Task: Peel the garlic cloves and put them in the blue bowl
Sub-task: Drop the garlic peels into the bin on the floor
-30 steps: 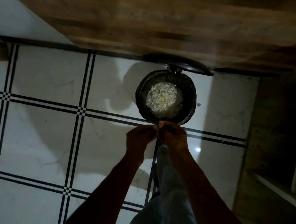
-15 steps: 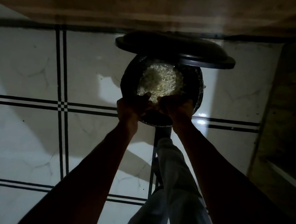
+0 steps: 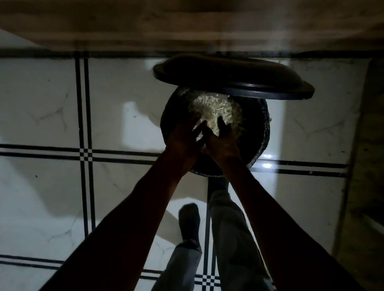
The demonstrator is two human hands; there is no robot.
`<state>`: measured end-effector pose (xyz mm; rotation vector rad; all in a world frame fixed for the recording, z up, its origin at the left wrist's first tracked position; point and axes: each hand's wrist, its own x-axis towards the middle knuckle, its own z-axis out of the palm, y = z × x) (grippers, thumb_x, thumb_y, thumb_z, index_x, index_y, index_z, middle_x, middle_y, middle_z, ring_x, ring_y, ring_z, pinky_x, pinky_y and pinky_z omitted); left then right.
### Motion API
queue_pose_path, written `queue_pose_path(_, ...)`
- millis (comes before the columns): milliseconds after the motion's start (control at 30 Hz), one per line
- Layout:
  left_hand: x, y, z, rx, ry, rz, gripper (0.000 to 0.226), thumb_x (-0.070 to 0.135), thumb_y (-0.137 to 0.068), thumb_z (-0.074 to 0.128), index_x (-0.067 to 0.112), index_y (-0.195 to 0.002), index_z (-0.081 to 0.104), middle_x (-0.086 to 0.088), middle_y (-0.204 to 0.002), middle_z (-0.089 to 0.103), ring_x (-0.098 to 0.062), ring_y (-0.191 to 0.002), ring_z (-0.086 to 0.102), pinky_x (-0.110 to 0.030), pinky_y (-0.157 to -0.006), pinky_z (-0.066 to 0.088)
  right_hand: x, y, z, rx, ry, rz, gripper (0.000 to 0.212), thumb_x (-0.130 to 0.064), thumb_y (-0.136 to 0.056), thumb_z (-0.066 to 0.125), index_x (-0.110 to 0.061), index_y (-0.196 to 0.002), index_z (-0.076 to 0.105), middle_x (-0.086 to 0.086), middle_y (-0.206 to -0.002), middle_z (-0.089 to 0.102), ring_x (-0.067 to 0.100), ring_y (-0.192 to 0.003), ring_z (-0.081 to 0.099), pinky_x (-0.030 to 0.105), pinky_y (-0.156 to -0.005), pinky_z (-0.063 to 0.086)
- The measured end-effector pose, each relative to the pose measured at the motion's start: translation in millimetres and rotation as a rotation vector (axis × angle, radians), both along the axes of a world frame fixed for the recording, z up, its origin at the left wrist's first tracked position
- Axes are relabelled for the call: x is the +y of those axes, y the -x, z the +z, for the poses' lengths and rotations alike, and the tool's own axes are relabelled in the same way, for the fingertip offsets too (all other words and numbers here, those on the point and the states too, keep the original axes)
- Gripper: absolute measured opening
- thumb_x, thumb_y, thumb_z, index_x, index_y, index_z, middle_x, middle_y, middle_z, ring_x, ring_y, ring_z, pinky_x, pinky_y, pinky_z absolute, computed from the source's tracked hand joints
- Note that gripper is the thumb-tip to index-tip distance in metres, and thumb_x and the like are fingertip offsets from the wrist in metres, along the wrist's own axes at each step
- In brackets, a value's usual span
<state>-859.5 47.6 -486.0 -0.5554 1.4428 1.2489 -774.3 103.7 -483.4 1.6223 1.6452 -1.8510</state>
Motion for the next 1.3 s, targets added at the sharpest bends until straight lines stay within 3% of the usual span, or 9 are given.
queue_pose_path(100, 4, -3, 3, -0.067, 0.022, 0.021, 0.043, 0.032, -0.111, 0.043, 0.016, -0.15, 0.049, -0.006, -0.126, 0.066, -0.019, -0.111, 0.064, -0.036, -0.095, 0.053, -7, 3, -4, 0.189, -0.083, 0.069, 0.061, -0.003, -0.107, 0.048, -0.038, -0.154, 0.033, 0.007, -0.173, 0.021, 0.024, -0.161, 0.014, 0.039, -0.13, 0.022)
queue_pose_path(167, 5, -4, 4, -0.066, 0.016, -0.003, 0.035, 0.03, -0.111, 0.043, 0.015, -0.141, 0.054, -0.005, -0.124, 0.067, -0.017, -0.106, 0.065, -0.028, -0.079, 0.053, -13, -2, -9, 0.128, -0.078, 0.069, 0.055, -0.01, -0.109, 0.049, -0.026, -0.158, 0.033, 0.013, -0.171, 0.025, 0.033, -0.161, 0.016, 0.051, -0.129, 0.022)
queue_pose_path(233, 6, -4, 8, -0.013, 0.015, -0.04, 0.036, 0.034, -0.108, 0.051, 0.015, -0.138, 0.057, -0.007, -0.138, 0.064, -0.019, -0.119, 0.063, -0.028, -0.079, 0.054, -10, -7, -6, 0.053, -0.172, -0.004, 0.056, -0.027, -0.11, 0.052, -0.017, -0.162, 0.034, 0.01, -0.17, 0.031, 0.028, -0.158, 0.027, 0.045, -0.129, 0.025)
queue_pose_path(367, 9, -8, 17, -0.041, -0.015, -0.079, 0.04, 0.021, -0.11, 0.045, 0.006, -0.148, 0.05, -0.007, -0.125, 0.067, -0.017, -0.104, 0.065, -0.028, -0.076, 0.057, -6, -19, 5, 0.06, -0.147, 0.234, 0.056, -0.035, -0.112, 0.029, -0.003, -0.157, 0.042, 0.018, -0.163, 0.041, 0.032, -0.153, 0.035, 0.037, -0.127, 0.022)
queue_pose_path(500, 1, -25, 52, 0.051, -0.085, -0.194, 0.04, 0.012, -0.111, 0.043, 0.008, -0.151, 0.045, -0.01, -0.138, 0.06, -0.022, -0.128, 0.059, -0.027, -0.091, 0.053, 3, -49, 29, 0.043, -0.187, -0.097, 0.053, -0.035, -0.109, 0.054, -0.014, -0.157, 0.046, 0.014, -0.161, 0.046, 0.028, -0.148, 0.042, 0.027, -0.118, 0.03)
queue_pose_path(700, 0, -79, 173, 0.338, -0.105, -0.594, 0.023, 0.014, -0.102, 0.064, 0.008, -0.124, 0.067, -0.007, -0.108, 0.077, -0.017, -0.098, 0.075, -0.021, -0.08, 0.059, -5, -142, 142, 0.133, -0.312, -0.427, 0.018, -0.034, -0.105, 0.061, -0.026, -0.119, 0.068, 0.0, -0.114, 0.074, 0.02, -0.101, 0.073, 0.045, -0.095, 0.06)
queue_pose_path(800, 11, -129, 253, 0.506, -0.23, -0.853, 0.017, 0.017, -0.102, 0.066, 0.011, -0.117, 0.071, -0.002, -0.099, 0.077, -0.009, -0.087, 0.072, -0.016, -0.071, 0.056, -15, -205, 228, 0.166, -0.361, -0.566, 0.019, -0.024, -0.108, 0.058, -0.017, -0.121, 0.069, 0.005, -0.105, 0.076, 0.02, -0.089, 0.076, 0.043, -0.083, 0.063)
queue_pose_path(1033, 28, -305, 412, 0.659, -0.626, -1.301, 0.004, 0.017, -0.097, 0.073, 0.02, -0.099, 0.073, -0.002, -0.094, 0.078, -0.01, -0.085, 0.075, -0.025, -0.077, 0.058, -84, -398, 415, 0.065, -0.654, -0.909, 0.023, -0.021, -0.108, 0.057, -0.014, -0.125, 0.071, -0.002, -0.101, 0.075, 0.006, -0.087, 0.074, 0.025, -0.077, 0.062)
queue_pose_path(1300, -2, -546, 494, 0.572, -1.012, -1.682, 0.006, 0.005, -0.095, 0.073, 0.011, -0.096, 0.074, -0.004, -0.084, 0.075, -0.005, -0.073, 0.071, -0.022, -0.073, 0.058, -186, -618, 512, -0.063, -0.794, -1.388, 0.019, -0.02, -0.107, 0.06, -0.015, -0.119, 0.073, 0.004, -0.102, 0.078, 0.012, -0.092, 0.076, 0.029, -0.078, 0.062)
